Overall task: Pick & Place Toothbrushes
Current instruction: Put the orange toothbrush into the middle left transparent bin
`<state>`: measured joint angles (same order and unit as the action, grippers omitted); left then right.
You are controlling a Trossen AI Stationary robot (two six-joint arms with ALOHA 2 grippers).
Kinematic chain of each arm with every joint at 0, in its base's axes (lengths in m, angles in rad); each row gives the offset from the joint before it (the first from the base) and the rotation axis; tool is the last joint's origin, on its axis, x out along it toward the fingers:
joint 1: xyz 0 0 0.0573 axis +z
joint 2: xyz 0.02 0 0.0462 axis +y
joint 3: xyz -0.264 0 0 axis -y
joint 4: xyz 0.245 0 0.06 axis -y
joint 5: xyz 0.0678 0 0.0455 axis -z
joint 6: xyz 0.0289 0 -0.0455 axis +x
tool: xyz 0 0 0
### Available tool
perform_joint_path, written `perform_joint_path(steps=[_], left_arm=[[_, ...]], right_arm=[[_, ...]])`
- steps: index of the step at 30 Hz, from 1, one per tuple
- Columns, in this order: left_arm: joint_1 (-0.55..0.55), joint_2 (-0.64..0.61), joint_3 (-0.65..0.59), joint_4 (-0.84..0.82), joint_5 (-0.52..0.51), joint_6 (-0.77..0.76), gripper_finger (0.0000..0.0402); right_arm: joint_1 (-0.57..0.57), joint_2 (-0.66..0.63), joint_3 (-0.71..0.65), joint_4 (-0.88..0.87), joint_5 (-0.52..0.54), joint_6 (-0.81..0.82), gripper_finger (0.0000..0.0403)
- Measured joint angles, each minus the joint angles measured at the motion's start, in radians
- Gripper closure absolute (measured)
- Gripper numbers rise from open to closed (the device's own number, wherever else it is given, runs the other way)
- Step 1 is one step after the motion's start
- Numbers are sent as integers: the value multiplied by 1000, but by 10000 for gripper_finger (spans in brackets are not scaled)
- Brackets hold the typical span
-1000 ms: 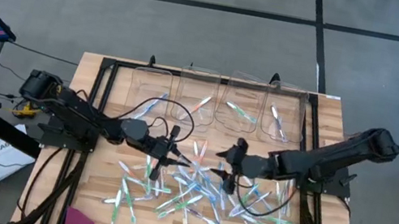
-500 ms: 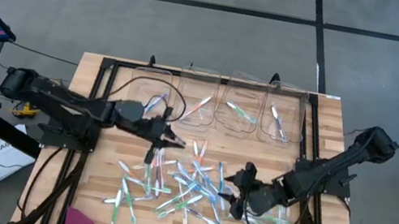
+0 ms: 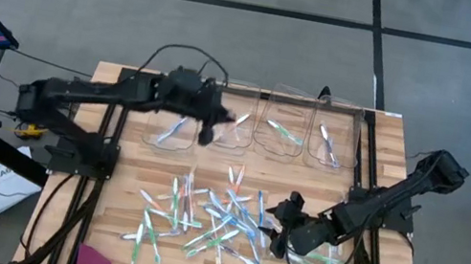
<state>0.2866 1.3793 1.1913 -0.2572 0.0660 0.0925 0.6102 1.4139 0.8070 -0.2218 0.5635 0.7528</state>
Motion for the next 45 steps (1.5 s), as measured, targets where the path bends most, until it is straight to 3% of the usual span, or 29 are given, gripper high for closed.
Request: perform_joint_path(steps=[5, 11, 37, 45], left_arm=[[112, 105, 28, 12, 66, 0, 385], [162, 181, 28, 39, 67, 32, 385], [232, 193, 24, 57, 31, 60, 385], [229, 249, 24, 87, 32, 59, 383]], right_arm=[[0, 0, 0, -8, 15, 0, 137], [-10, 0, -13, -9, 18, 0, 137], [-37, 0, -47, -2, 18, 0, 137], [-37, 0, -46, -2, 18, -2, 137]])
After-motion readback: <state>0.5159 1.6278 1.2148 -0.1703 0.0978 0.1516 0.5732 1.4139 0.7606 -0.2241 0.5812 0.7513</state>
